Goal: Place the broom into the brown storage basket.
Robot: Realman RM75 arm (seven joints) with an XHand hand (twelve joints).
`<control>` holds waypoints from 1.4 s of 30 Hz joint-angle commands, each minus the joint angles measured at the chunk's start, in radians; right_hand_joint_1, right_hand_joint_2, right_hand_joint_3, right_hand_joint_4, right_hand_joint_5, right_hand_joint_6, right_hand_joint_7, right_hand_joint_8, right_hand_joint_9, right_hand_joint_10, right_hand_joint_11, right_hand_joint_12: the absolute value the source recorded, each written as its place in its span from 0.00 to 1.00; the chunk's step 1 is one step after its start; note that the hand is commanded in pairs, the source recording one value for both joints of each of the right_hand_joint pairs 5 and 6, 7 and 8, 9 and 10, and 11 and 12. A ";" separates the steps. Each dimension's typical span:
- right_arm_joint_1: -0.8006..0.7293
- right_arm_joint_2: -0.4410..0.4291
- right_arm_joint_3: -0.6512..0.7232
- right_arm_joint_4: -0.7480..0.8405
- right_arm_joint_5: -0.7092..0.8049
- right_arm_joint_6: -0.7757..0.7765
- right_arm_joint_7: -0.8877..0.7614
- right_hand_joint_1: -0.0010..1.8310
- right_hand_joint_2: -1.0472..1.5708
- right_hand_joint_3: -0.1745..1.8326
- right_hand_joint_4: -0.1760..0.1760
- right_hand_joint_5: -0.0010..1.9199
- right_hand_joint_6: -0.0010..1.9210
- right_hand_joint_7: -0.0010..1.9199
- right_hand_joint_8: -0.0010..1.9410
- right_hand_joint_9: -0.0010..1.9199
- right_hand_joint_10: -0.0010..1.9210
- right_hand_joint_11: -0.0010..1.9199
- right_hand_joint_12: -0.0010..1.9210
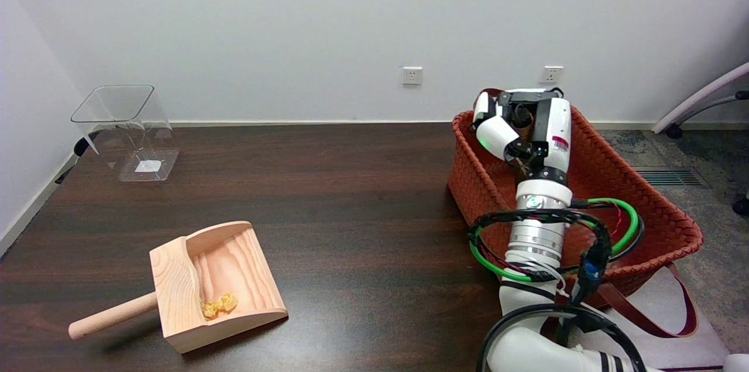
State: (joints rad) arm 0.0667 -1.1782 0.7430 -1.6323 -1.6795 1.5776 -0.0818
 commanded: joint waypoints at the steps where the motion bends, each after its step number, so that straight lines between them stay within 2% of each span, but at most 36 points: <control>1: -0.006 0.025 -0.007 0.131 0.147 0.021 0.295 0.66 1.00 0.47 0.50 1.00 1.00 1.00 0.99 1.00 1.00 1.00 1.00; 16: -0.001 0.029 0.000 0.148 0.157 -0.018 0.321 0.65 1.00 0.45 0.50 1.00 1.00 1.00 0.99 1.00 1.00 1.00 1.00; 21: 0.003 0.042 0.000 0.148 0.134 -0.045 0.321 0.56 1.00 0.40 0.50 1.00 1.00 0.99 0.98 1.00 1.00 1.00 1.00; 22: 0.006 0.045 0.001 0.149 0.123 -0.049 0.323 0.54 1.00 0.43 0.50 0.96 0.96 0.97 0.96 0.96 0.96 0.96 0.96; 24: 0.011 0.052 0.002 0.147 0.106 -0.050 0.319 0.58 0.90 0.53 0.50 0.76 0.76 0.85 0.84 0.76 0.76 0.76 0.76; 25: 0.014 0.057 0.002 0.142 0.094 -0.052 0.319 0.60 0.85 0.54 0.50 0.69 0.69 0.79 0.79 0.69 0.69 0.69 0.69; 28: 0.025 0.073 0.003 0.116 0.064 -0.065 0.319 0.61 0.71 0.71 0.50 0.58 0.58 0.62 0.62 0.58 0.58 0.58 0.58; 30: 0.031 0.082 0.003 0.092 0.051 -0.079 0.315 0.60 0.68 0.74 0.50 0.54 0.54 0.55 0.54 0.54 0.54 0.54 0.54; 34: 0.042 0.098 0.007 0.041 0.011 -0.117 0.274 0.58 0.60 0.77 0.50 0.43 0.43 0.30 0.30 0.43 0.43 0.43 0.43; 42: 0.031 0.118 0.040 -0.043 -0.063 -0.136 0.106 0.57 0.55 0.73 0.50 0.30 0.30 0.23 0.23 0.30 0.30 0.30 0.30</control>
State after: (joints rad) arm 0.0893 -1.1092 0.7474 -1.5468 -1.5501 1.5037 0.1976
